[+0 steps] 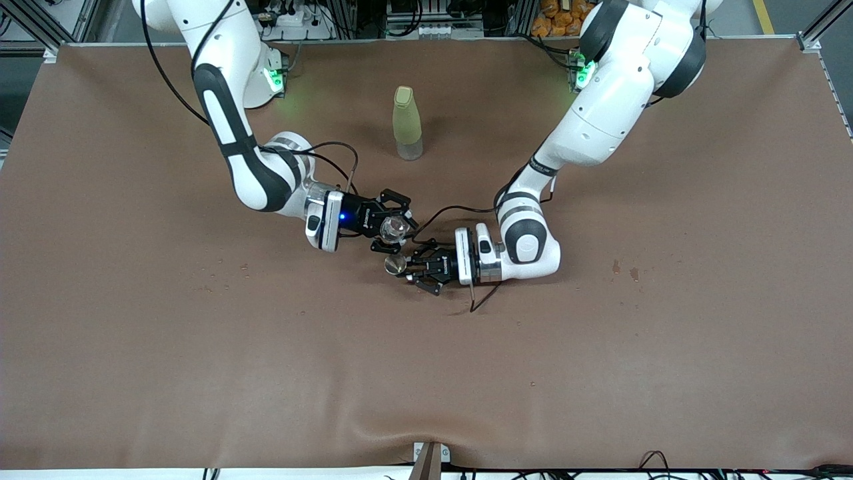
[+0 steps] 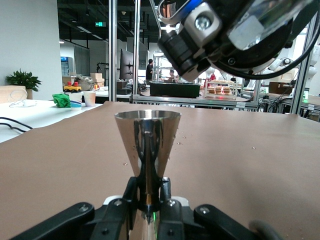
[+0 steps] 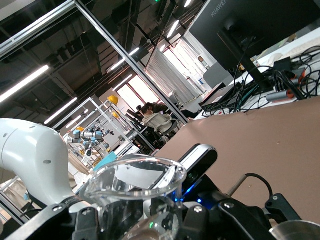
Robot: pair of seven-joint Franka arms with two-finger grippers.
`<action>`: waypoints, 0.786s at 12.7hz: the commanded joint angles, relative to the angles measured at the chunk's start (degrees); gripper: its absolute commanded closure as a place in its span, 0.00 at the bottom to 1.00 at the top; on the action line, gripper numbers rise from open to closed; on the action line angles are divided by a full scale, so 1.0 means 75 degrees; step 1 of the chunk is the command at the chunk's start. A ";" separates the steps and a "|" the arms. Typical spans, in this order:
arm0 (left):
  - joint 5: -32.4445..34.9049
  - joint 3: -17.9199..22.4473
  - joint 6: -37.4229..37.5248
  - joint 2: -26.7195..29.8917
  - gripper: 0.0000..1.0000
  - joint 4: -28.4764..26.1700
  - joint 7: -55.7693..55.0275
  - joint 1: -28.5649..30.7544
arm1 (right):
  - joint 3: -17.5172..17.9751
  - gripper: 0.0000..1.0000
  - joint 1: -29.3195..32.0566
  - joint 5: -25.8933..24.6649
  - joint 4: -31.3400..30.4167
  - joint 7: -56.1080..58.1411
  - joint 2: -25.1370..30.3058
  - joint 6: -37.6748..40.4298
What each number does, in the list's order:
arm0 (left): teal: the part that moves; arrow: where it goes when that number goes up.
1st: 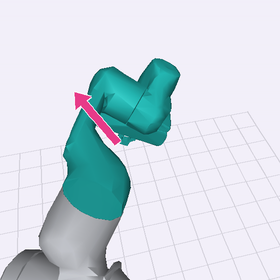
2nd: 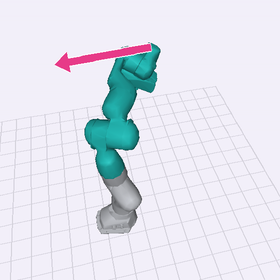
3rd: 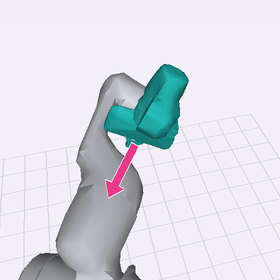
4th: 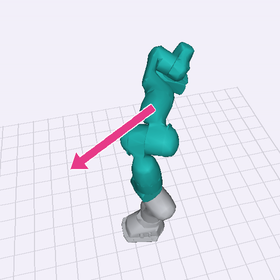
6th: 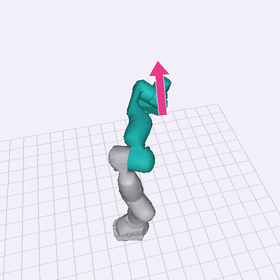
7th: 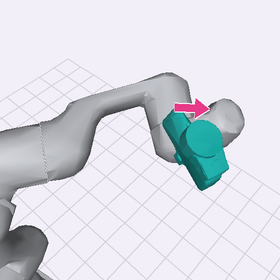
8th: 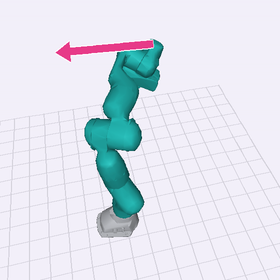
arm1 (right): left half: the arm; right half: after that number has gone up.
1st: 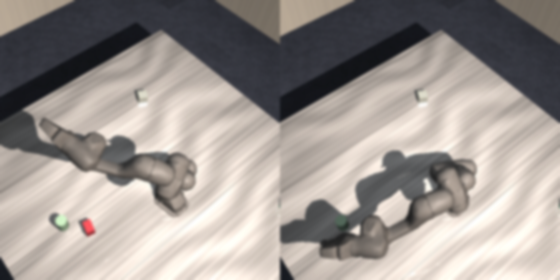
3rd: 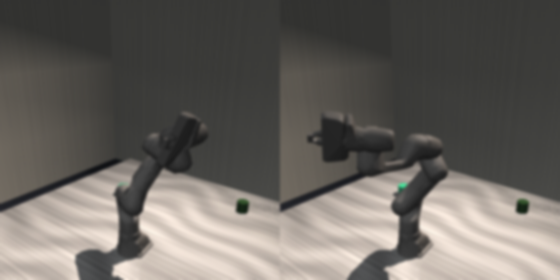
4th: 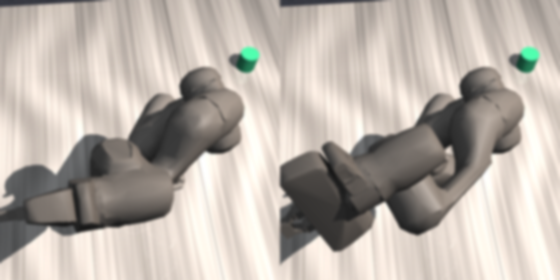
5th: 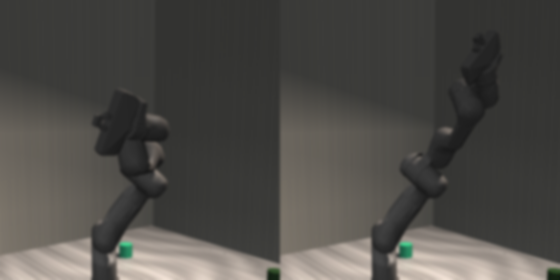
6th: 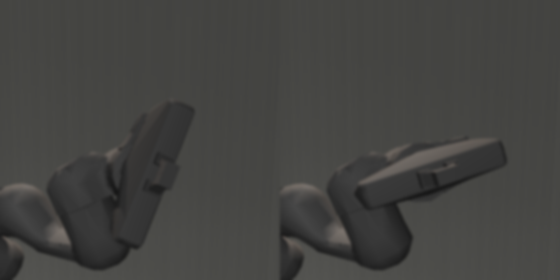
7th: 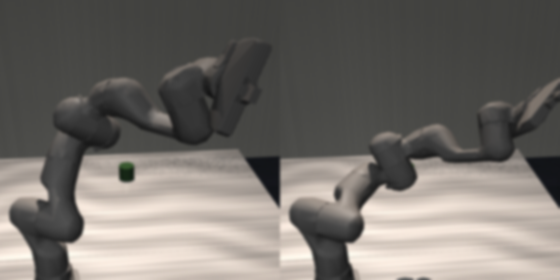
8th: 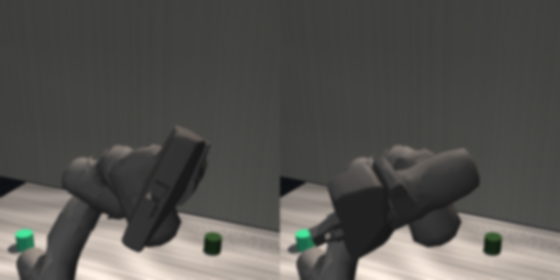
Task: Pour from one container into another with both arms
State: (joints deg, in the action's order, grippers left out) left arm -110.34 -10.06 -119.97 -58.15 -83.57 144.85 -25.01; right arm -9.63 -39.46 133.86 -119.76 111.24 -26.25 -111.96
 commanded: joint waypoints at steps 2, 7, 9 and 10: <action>-0.0171 0.0029 0.0000 0.0194 1.00 -0.0375 0.0268 -0.0041 | -0.0005 1.00 -0.0130 0.0128 -0.0228 -0.0896 0.0277 -0.0107; -0.0171 0.0017 0.0128 0.0253 1.00 -0.0540 0.0351 0.0018 | 0.0089 1.00 -0.0130 0.0128 -0.0239 -0.1683 0.0265 -0.0107; -0.0171 0.0017 0.0352 0.0358 1.00 -0.0634 0.0269 0.0123 | 0.0089 1.00 -0.0130 0.0128 -0.0239 -0.1730 0.0242 -0.0119; -0.0171 0.0017 0.0352 0.0370 1.00 -0.0646 0.0269 0.0135 | 0.0101 1.00 -0.0130 0.0128 -0.0239 -0.1834 0.0242 -0.0107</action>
State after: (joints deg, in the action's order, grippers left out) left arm -110.34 -10.06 -118.34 -57.91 -85.61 146.23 -24.49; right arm -8.58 -39.51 133.86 -119.97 99.12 -26.20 -112.10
